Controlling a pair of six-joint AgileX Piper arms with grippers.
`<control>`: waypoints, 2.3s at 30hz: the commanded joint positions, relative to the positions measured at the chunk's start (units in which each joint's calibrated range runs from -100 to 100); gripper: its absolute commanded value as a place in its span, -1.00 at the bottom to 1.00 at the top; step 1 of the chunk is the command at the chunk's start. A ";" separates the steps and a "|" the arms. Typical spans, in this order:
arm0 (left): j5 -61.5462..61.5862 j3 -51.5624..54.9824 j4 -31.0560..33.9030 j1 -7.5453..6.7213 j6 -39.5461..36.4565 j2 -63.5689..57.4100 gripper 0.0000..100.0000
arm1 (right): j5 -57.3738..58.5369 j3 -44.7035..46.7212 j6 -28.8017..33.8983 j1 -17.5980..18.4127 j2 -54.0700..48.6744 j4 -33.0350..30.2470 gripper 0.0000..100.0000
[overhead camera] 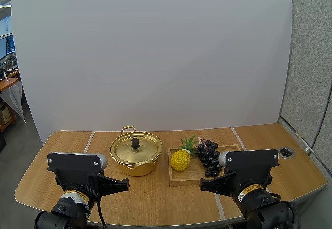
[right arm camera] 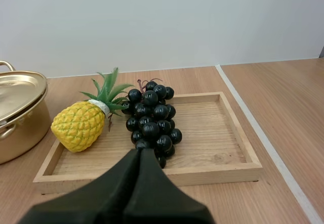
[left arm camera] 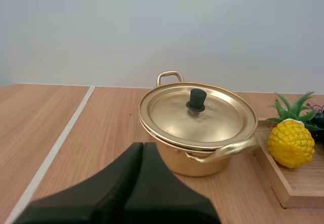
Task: Open the pot, put the pineapple inside, and close it
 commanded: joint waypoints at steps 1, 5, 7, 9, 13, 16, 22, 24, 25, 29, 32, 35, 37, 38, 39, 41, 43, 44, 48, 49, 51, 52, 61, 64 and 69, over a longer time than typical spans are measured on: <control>-0.51 0.00 0.46 0.08 -0.52 -0.31 -1.00 | -0.22 0.00 -0.25 -0.23 -0.34 0.03 -1.00; -0.51 0.00 0.46 0.08 -0.52 -0.31 -1.00 | -0.22 0.00 -0.25 -0.23 -0.34 0.03 -1.00; -0.51 0.00 0.46 0.08 -0.52 -0.31 -1.00 | -0.22 0.00 -0.25 -0.23 -0.34 0.03 -1.00; -0.51 0.00 0.46 0.08 -0.52 -0.31 -1.00 | -0.22 0.00 -0.25 -0.23 -0.34 0.03 -1.00; -0.51 0.00 0.46 0.08 -0.52 -0.31 -1.00 | -0.60 0.00 -0.26 -0.23 -0.34 0.03 -1.00; -0.51 0.00 0.46 0.08 -0.52 -0.31 -1.00 | -0.58 0.00 -0.26 -0.23 -0.34 -0.17 -1.00; 1.10 -7.78 0.46 0.08 3.75 -0.31 -1.00 | 0.28 -9.26 -0.26 -0.23 -0.34 1.03 -1.00; 1.10 -11.66 0.46 0.08 5.87 -0.31 -1.00 | 2.27 -13.11 -0.26 -0.23 -0.34 1.16 -1.00; 1.10 -13.86 0.46 0.08 6.63 -0.31 -1.00 | 3.52 -14.84 -0.26 -0.23 -0.34 1.28 -1.00; 3.95 -22.72 0.46 0.08 6.86 -0.31 -1.00 | 9.91 -22.23 -0.26 -0.23 -0.34 1.28 -1.00; 9.79 -28.50 0.46 0.08 6.86 -0.31 -1.00 | 17.97 -26.26 -0.26 -0.23 -0.34 1.37 -1.00; 17.33 -33.40 0.46 0.08 6.86 -0.31 -1.00 | 23.85 -29.34 -0.26 -0.23 -0.34 1.37 -1.00; 21.09 -35.68 0.46 0.08 6.42 -0.31 -1.00 | 26.96 -30.78 -0.47 -0.23 -0.34 1.37 -1.00; 22.11 -36.45 0.46 0.08 6.17 -0.31 -1.00 | 27.96 -31.14 -0.57 -0.23 -0.34 1.37 -1.00; 22.51 -37.06 0.46 0.08 6.08 -0.31 -1.00 | 28.78 -31.43 -0.57 -0.23 -0.34 1.37 -1.00; 22.51 -37.36 0.46 0.08 6.08 -0.31 -1.00 | 29.70 -31.74 -0.57 -0.23 -0.34 1.27 -1.00; 23.09 -37.36 0.46 0.08 6.08 1.11 -1.00 | 29.70 -31.74 -0.64 -0.23 0.27 1.26 -1.00; 23.70 -37.36 0.46 0.08 5.76 2.58 -1.00 | 29.70 -31.74 -1.06 -0.23 1.27 1.14 -1.00; 25.72 -37.36 0.46 0.08 5.35 10.00 -1.00 | 29.70 -31.74 -2.62 -0.23 7.19 1.30 -1.00; 25.90 -37.36 0.46 0.08 5.35 12.13 -1.00 | 29.70 -31.74 -2.79 -0.23 9.06 1.30 -1.00; 25.88 -37.36 0.46 0.08 5.35 16.41 -1.00 | 29.70 -31.74 -2.79 -0.23 12.99 1.30 -1.00; 25.88 -37.36 0.46 0.08 5.35 18.47 -1.00 | 29.70 -31.74 -2.79 -0.23 14.99 1.30 -1.00; 22.72 -38.15 0.46 0.08 5.45 33.47 -1.00 | 28.21 -31.74 -3.91 -0.23 30.67 1.30 -1.00; 22.73 -39.82 0.46 0.08 5.45 37.32 -1.00 | 27.37 -31.86 -5.45 -0.23 34.05 1.30 -1.00; 25.11 -42.09 0.46 0.08 5.45 41.85 -0.65 | 22.84 -32.14 -5.45 -0.23 35.65 1.39 -0.30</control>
